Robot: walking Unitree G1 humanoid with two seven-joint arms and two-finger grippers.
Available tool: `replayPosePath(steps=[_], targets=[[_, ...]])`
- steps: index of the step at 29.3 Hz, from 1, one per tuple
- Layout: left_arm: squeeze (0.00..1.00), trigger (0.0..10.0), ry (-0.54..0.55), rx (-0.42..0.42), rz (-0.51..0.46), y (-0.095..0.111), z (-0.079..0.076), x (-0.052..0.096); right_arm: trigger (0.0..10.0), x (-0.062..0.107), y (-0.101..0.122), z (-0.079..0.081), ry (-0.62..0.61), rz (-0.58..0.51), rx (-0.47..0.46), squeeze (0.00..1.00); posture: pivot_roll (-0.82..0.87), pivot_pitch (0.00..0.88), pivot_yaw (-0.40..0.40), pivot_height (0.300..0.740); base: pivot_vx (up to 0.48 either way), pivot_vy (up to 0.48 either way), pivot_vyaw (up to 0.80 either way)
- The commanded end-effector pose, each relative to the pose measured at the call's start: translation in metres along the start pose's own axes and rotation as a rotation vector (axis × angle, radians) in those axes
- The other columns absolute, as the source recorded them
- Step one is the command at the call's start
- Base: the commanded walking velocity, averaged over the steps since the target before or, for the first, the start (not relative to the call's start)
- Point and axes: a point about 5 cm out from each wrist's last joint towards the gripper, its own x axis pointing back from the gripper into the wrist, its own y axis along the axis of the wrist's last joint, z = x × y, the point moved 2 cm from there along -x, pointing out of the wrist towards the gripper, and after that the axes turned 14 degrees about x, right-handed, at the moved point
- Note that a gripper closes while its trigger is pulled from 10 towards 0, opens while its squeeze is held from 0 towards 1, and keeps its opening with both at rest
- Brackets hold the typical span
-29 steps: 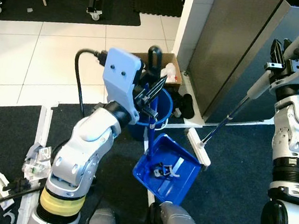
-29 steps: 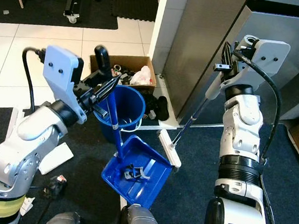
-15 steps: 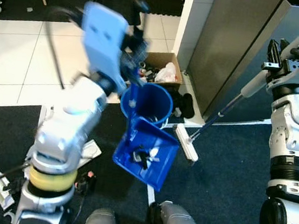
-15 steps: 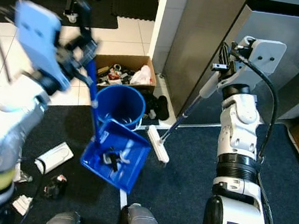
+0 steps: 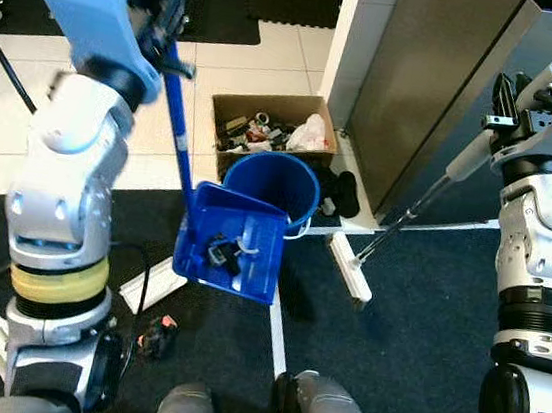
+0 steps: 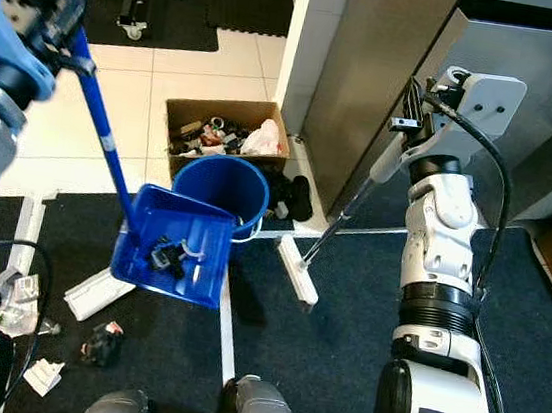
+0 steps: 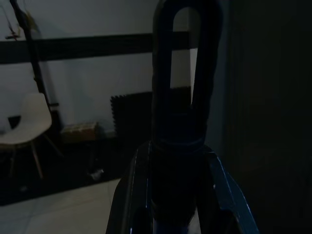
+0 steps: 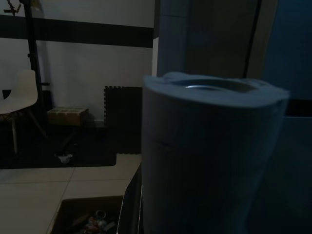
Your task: Sweep floor
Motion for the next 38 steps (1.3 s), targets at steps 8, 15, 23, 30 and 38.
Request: replayPosePath(steps=[8,15,23,30,38], targets=[[0.0,10.0,-0.025,-0.047,-0.115,0.027,0.001,-0.02,10.0,-0.006,0.012,0.001,-0.012,-0.062,-0.008,0.0,0.05,0.0,-0.062,0.74,0.0,0.0,0.0],[0.0,10.0,-0.058,0.0,-0.182,0.041,-0.014,-0.031,10.0,-0.005,0.012,0.004,-0.012,-0.066,-0.014,0.0,0.04,0.0,-0.056,0.74,0.0,0.0,0.0],[0.0,10.0,-0.059,0.028,-0.19,0.037,-0.02,-0.035,10.0,-0.005,0.011,0.004,-0.016,-0.065,-0.019,0.0,0.04,0.0,-0.052,0.74,0.068,0.0,0.0],[0.0,10.0,-0.045,0.034,-0.194,0.035,-0.02,-0.038,10.0,-0.005,0.01,0.006,-0.013,-0.065,-0.02,0.0,0.04,0.0,-0.054,0.74,0.383,0.0,0.0],[0.0,10.0,-0.042,0.033,-0.191,0.033,-0.02,-0.038,10.0,-0.005,0.01,0.007,-0.011,-0.064,-0.021,0.0,0.04,0.0,-0.057,0.74,0.48,0.0,0.0]])
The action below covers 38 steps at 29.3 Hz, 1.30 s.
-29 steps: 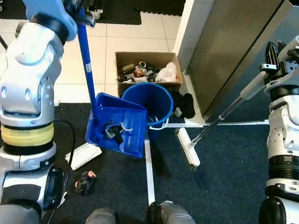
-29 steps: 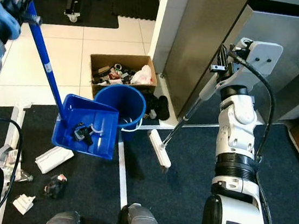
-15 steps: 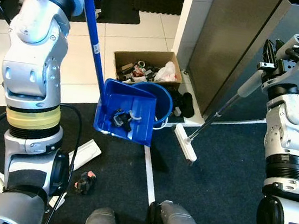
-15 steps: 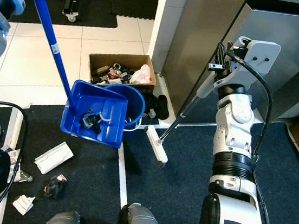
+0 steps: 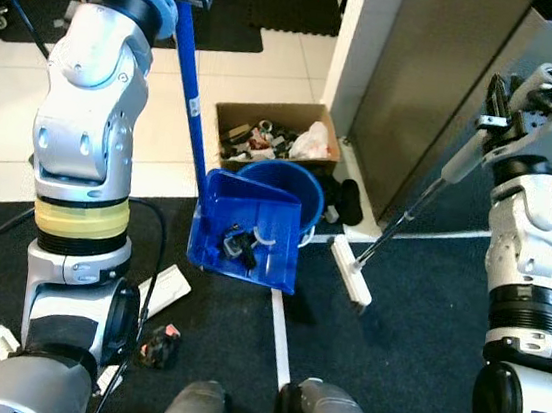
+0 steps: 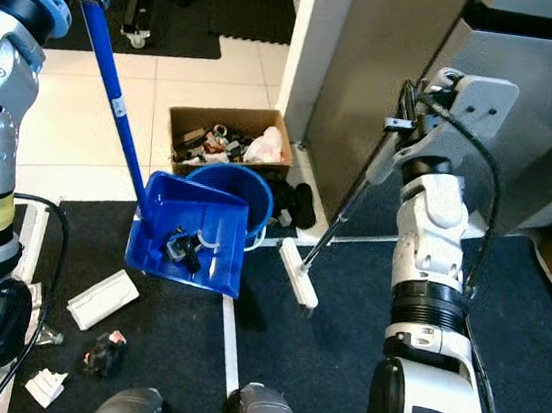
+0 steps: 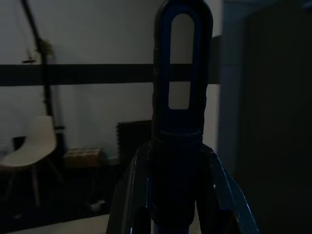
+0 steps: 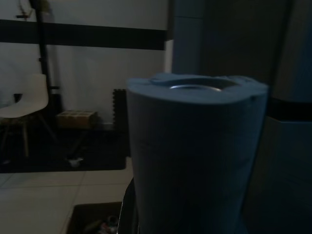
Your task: Sweep floor
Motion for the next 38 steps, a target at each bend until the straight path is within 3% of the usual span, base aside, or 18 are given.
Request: replayPosePath(steps=[1,20,38], targets=[[0.0,10.0,-0.029,-0.008,-0.054,0.0115,-0.0073,-0.0022,10.0,-0.0026,0.0104,-0.0052,-0.021,-0.048,0.005,0.0,0.04,0.0,-0.057,0.74,0.48,0.0,0.0],[0.0,10.0,-0.027,-0.015,-0.04,0.0071,-0.0067,-0.003,10.0,-0.0012,0.0078,-0.0057,-0.027,-0.041,0.001,0.0,0.04,0.0,-0.049,0.74,0.388,0.0,0.0],[0.0,10.0,-0.028,-0.026,-0.036,0.0043,-0.0068,-0.0024,10.0,-0.0015,0.0088,-0.0054,-0.028,-0.044,0.003,0.0,0.04,0.0,-0.053,0.74,0.0,0.0,0.0]])
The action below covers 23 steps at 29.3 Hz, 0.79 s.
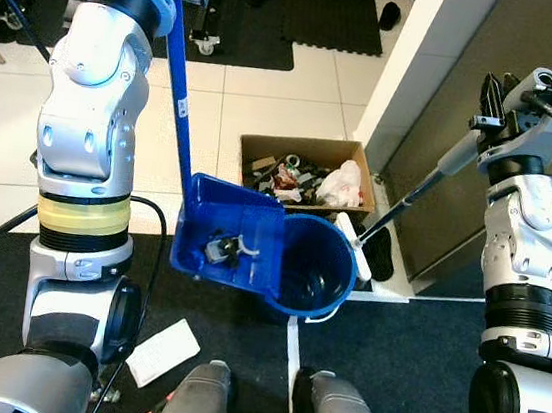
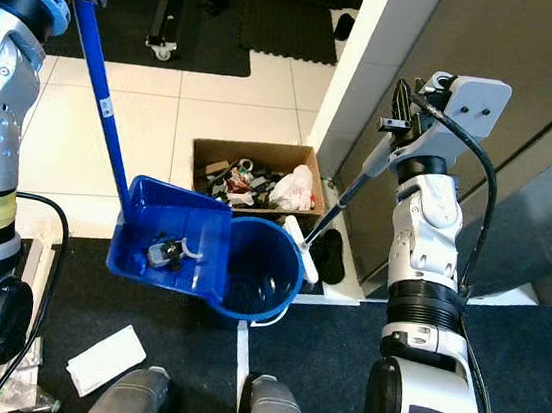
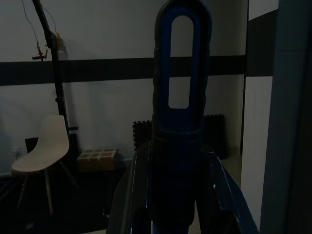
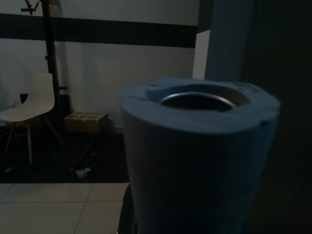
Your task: Sweep floor
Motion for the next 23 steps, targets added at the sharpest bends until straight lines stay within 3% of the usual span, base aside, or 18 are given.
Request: replayPosePath(steps=[1,11,14,19,23], targets=[[0.0,10.0,-0.021,-0.011,-0.045,0.009,-0.004,0.0,10.0,-0.002,0.01,-0.004,-0.016,-0.046,0.001,0.0,0.04,0.0,-0.053,0.74,0.0,0.0,0.0],[0.0,10.0,-0.053,-0.027,-0.004,-0.005,-0.004,-0.007,10.0,-0.002,0.011,-0.001,-0.009,-0.051,-0.001,0.0,0.04,0.0,-0.051,0.74,0.0,0.0,0.0],[0.0,10.0,-0.074,-0.059,0.036,-0.019,-0.003,-0.013,10.0,-0.003,0.011,-0.001,-0.008,-0.052,-0.002,0.0,0.04,0.0,-0.051,0.74,0.0,0.0,0.0],[0.0,10.0,-0.074,-0.091,0.042,-0.022,0.0,-0.019,10.0,-0.002,0.011,-0.002,-0.013,-0.053,-0.001,0.0,0.03,0.0,-0.038,0.74,0.0,0.0,0.0],[0.0,10.0,-0.121,-0.068,0.023,-0.021,-0.014,-0.024,10.0,0.0,0.01,-0.005,-0.022,-0.051,0.001,0.0,0.02,0.0,-0.035,0.74,0.0,0.0,0.0]])
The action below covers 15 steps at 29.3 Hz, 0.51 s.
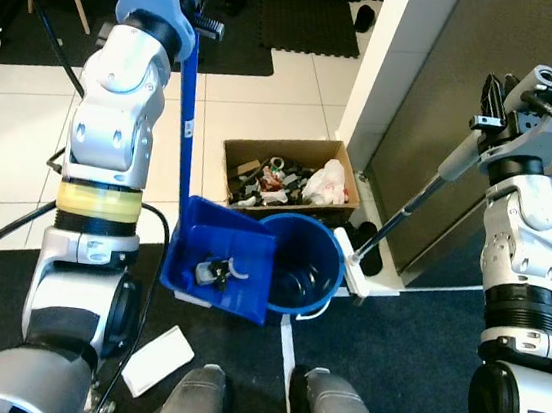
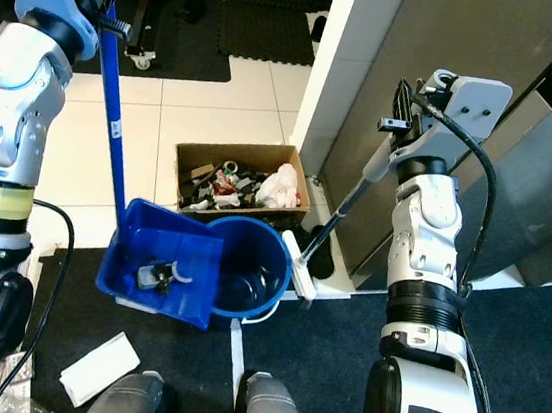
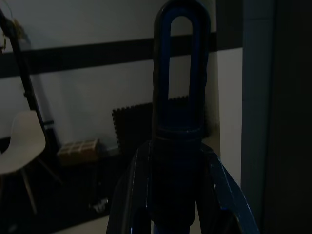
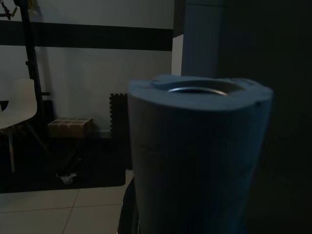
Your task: Sweep floor
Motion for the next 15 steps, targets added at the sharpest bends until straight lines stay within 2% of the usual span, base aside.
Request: replayPosePath(steps=[1,5,10,14,15], targets=[[0.0,10.0,-0.062,-0.027,-0.074,0.016,-0.015,-0.006,10.0,0.0,0.01,-0.005,-0.019,-0.05,0.003,0.0,0.02,0.0,-0.034,0.74,0.0,0.0,0.0],[0.0,10.0,-0.125,-0.049,-0.078,0.015,-0.034,-0.008,10.0,-0.001,0.01,-0.004,-0.02,-0.05,0.003,0.0,0.02,0.0,-0.034,0.74,0.0,0.0,0.0],[0.0,10.0,-0.156,-0.049,-0.072,0.011,-0.043,-0.01,10.0,-0.001,0.01,-0.004,-0.018,-0.049,0.001,0.0,0.03,0.0,-0.034,0.74,0.0,0.0,0.0],[0.0,10.0,-0.227,-0.048,-0.076,0.008,-0.066,-0.012,10.0,-0.001,0.01,-0.003,-0.018,-0.049,0.0,0.0,0.02,0.0,-0.031,0.74,0.0,0.0,0.0],[0.0,10.0,-0.227,-0.048,-0.076,0.008,-0.066,-0.012,10.0,-0.001,0.01,-0.003,-0.018,-0.049,0.0,0.0,0.02,0.0,-0.031,0.74,0.0,0.0,0.0]])
